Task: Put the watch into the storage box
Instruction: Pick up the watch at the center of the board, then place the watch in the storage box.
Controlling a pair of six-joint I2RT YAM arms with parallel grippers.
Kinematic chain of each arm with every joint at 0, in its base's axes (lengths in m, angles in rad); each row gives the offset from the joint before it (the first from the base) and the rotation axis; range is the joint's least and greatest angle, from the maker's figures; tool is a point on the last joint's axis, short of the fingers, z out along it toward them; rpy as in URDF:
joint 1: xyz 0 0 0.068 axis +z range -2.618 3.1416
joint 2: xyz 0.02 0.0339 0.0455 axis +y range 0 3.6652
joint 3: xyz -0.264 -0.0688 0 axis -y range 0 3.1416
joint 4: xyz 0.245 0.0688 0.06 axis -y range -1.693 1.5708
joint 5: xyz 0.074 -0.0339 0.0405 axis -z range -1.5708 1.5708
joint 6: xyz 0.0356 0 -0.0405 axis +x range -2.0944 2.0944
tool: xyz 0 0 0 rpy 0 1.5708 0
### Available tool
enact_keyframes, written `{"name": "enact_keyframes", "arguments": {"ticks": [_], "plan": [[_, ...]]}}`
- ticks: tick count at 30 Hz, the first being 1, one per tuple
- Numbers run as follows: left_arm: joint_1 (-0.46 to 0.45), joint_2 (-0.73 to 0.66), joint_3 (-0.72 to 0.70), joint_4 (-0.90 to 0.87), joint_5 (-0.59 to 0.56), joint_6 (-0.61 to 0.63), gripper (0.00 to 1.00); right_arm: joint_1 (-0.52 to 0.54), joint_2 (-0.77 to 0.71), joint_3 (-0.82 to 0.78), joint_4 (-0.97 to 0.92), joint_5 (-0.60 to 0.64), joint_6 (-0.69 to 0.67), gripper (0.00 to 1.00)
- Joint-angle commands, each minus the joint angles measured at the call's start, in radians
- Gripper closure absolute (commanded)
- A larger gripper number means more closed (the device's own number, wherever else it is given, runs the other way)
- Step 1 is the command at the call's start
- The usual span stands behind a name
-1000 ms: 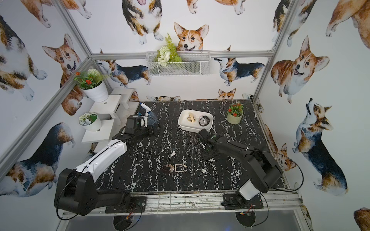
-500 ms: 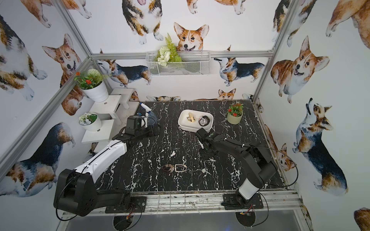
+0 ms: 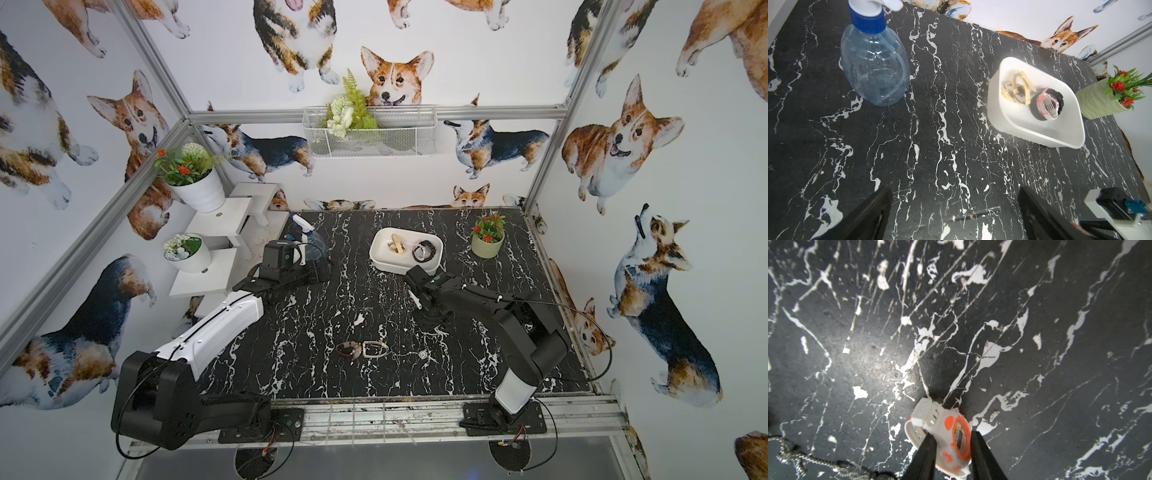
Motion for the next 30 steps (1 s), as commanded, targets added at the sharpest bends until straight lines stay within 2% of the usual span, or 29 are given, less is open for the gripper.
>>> {"name": "enact_keyframes", "arguments": {"ticks": [1,6,11,14,16,19,30], "plan": [[-0.001,-0.006,-0.001,0.01,0.0,0.015,0.0,0.001,0.002,-0.006,0.009,-0.02,-0.01,0.73],[-0.001,-0.006,0.002,0.01,-0.001,0.014,0.0,0.002,-0.008,0.001,0.019,-0.046,-0.006,0.85],[-0.001,-0.005,0.0,0.02,0.015,0.014,0.0,-0.033,-0.07,0.044,0.088,-0.161,0.007,0.85],[-0.001,-0.012,-0.007,0.038,0.037,0.016,0.0,-0.084,-0.094,0.106,0.146,-0.243,0.026,0.85],[-0.002,-0.018,-0.011,0.045,0.044,0.016,0.0,-0.103,-0.081,0.177,0.167,-0.249,0.028,0.85],[-0.001,-0.025,-0.014,0.05,0.047,0.018,0.0,-0.122,0.004,0.325,0.149,-0.23,0.021,0.85],[-0.005,-0.055,-0.019,0.035,0.031,0.024,0.0,-0.146,0.5,0.943,-0.011,-0.124,0.016,0.86]]}}
